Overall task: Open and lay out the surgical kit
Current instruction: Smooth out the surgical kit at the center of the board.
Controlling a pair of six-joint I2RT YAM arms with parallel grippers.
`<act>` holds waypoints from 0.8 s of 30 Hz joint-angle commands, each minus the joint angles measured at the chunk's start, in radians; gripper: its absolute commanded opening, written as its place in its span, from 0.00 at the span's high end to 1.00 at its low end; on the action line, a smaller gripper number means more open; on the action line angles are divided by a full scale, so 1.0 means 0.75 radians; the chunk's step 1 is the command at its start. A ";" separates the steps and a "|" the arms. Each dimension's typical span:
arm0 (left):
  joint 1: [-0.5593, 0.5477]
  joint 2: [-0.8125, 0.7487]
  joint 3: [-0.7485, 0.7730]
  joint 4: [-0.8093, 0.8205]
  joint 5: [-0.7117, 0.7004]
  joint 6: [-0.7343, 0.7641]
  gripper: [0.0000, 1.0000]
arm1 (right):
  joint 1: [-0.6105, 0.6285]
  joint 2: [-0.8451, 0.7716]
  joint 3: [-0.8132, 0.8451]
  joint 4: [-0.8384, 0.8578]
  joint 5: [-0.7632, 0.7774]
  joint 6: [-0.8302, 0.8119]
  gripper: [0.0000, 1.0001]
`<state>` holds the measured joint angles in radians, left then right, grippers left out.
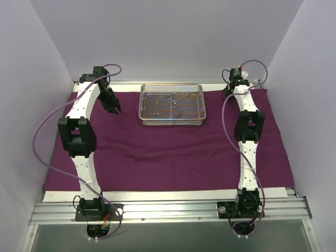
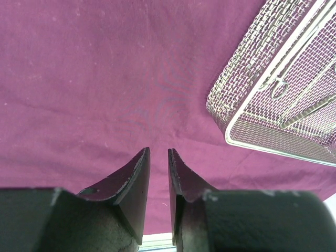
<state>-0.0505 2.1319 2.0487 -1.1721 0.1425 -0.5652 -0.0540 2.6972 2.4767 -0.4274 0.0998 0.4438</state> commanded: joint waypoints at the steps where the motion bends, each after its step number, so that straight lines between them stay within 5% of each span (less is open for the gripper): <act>1: 0.006 0.025 0.099 -0.030 0.019 0.036 0.70 | -0.051 0.114 -0.005 -0.183 0.008 -0.113 1.00; 6: 0.006 0.056 0.150 -0.061 0.012 0.054 0.70 | -0.047 0.016 0.017 -0.058 -0.222 -0.128 0.93; 12: 0.006 0.045 0.103 -0.037 0.019 0.064 0.70 | -0.071 -0.187 -0.073 0.010 -0.337 0.058 0.68; 18: 0.010 -0.044 -0.103 0.051 0.008 0.058 0.70 | -0.128 -0.465 -0.522 -0.036 -0.523 0.104 0.65; 24: -0.006 -0.247 -0.367 0.225 0.021 0.062 0.60 | -0.135 -0.796 -0.964 -0.054 -0.452 -0.066 0.64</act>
<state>-0.0505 2.0842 1.8118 -1.0988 0.1455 -0.5339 -0.1642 2.2517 1.8446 -0.4347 -0.2405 0.4576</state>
